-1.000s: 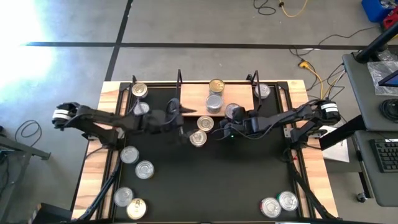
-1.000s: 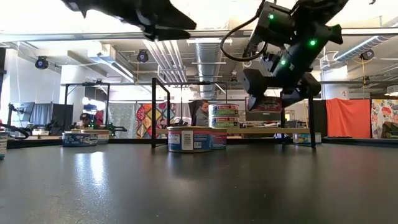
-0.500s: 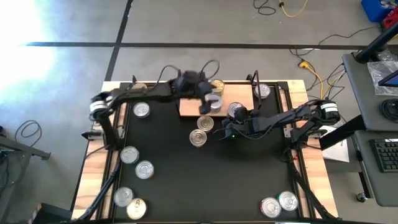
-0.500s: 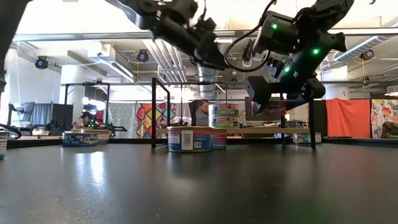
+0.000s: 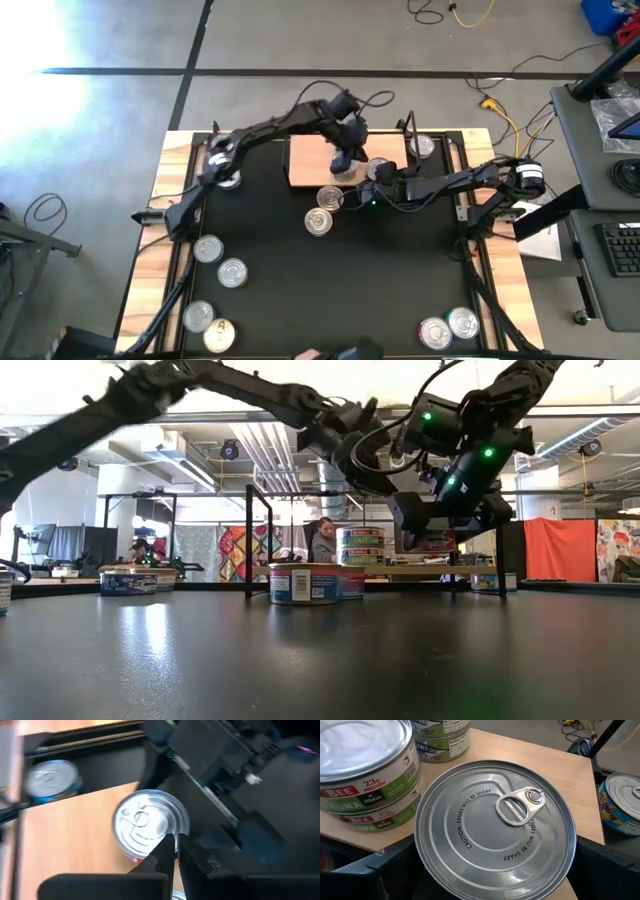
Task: Stack canned seafood by type on shelf
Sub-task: Put the red tuna can on the shelf
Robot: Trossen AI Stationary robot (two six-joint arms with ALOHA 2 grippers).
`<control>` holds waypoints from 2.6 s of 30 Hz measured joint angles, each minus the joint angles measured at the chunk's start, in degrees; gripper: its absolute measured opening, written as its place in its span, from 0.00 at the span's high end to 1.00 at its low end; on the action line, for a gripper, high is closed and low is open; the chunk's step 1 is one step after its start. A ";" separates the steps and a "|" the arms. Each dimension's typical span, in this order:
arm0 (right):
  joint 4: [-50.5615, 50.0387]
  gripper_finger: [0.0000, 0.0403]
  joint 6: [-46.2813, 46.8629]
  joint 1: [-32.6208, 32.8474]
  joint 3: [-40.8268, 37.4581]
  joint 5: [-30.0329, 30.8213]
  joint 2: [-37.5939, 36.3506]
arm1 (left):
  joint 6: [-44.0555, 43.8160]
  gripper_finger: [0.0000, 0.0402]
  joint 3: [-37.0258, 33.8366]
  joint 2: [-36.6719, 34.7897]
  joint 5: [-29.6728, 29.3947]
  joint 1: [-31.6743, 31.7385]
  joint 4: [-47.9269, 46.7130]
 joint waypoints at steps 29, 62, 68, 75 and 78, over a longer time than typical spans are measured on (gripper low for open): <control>10.09 0.01 -8.85 -1.11 -0.74 0.11 5.15 | -1.38 1.00 -7.23 0.80 -12.86 -2.97 16.71; -2.47 0.01 -5.07 0.52 -0.87 0.03 1.33 | -9.35 1.00 -52.34 -28.48 -29.64 -4.95 47.03; -2.23 0.01 -5.10 0.37 -0.87 0.04 1.33 | -12.35 1.00 -57.70 -29.80 -32.13 -4.61 45.62; -1.84 0.01 -5.16 0.00 -0.87 0.04 1.33 | -13.34 1.00 -58.41 -29.66 -32.40 -4.62 44.37; -1.85 0.01 -5.14 0.00 -0.87 0.04 1.33 | -13.36 1.00 -57.97 -29.66 -32.40 -4.67 44.76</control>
